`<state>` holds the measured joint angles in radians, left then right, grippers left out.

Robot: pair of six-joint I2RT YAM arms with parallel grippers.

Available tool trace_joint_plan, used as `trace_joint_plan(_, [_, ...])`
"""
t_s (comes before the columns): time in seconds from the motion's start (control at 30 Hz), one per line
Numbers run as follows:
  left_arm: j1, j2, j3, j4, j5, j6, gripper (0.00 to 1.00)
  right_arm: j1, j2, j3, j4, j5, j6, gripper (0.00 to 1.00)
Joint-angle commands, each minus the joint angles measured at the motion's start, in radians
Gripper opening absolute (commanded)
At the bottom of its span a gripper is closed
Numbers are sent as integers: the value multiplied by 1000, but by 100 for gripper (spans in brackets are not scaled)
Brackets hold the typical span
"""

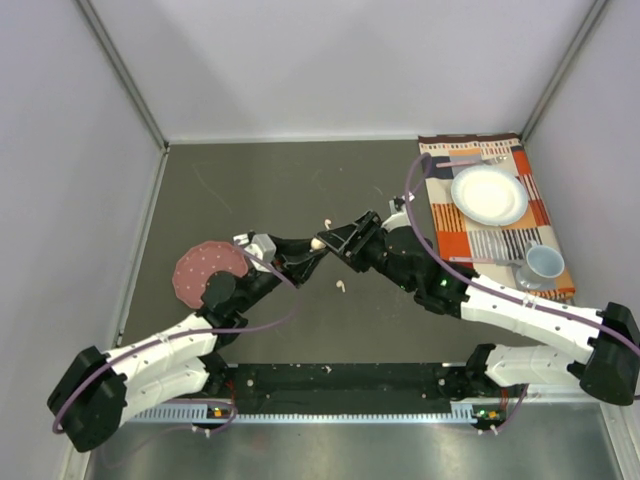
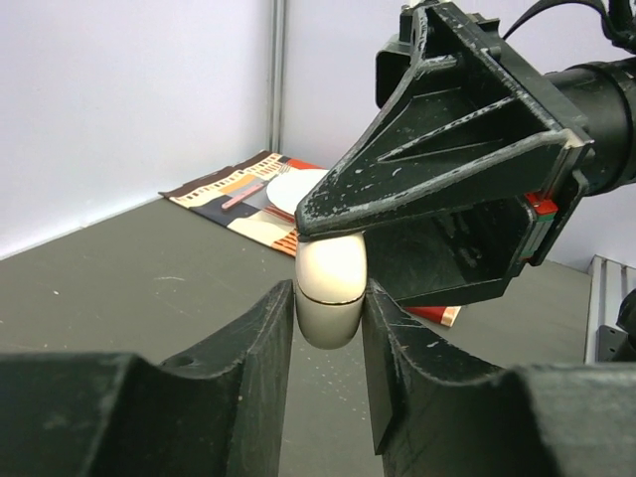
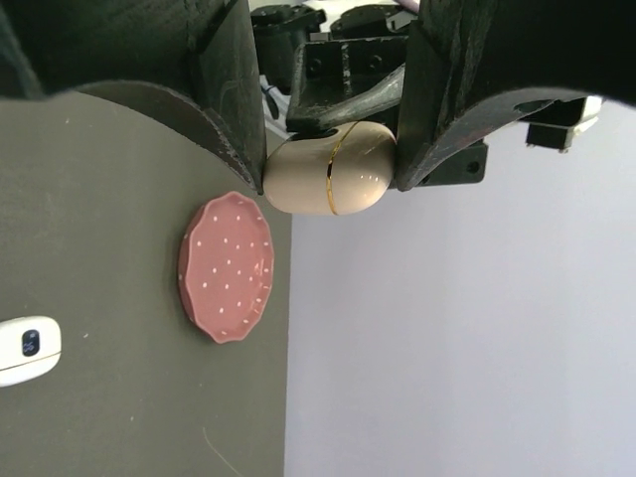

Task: Insert the wireless bluetooth earbuds into the charging case
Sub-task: Pass from the left arm to the right

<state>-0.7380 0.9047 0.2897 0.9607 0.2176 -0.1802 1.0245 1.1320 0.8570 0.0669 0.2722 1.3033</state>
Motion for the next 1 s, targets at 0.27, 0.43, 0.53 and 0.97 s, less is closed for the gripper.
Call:
trace_joint_plan(0.27, [8,48,-38,147,-50,-31,45,-1,-29,-27,119,-16,106,8])
trace_joint_plan(0.43, [8,63,-75,252,-73,-48,40,-3,-21,-32,137,-31,116,8])
trace_joint_plan(0.53, [8,69,-78,272,-69,-53,40,-1,-11,-32,139,-41,119,8])
trace_joint_plan(0.97, [8,79,-61,286,28,-21,47,-1,17,13,54,-28,109,7])
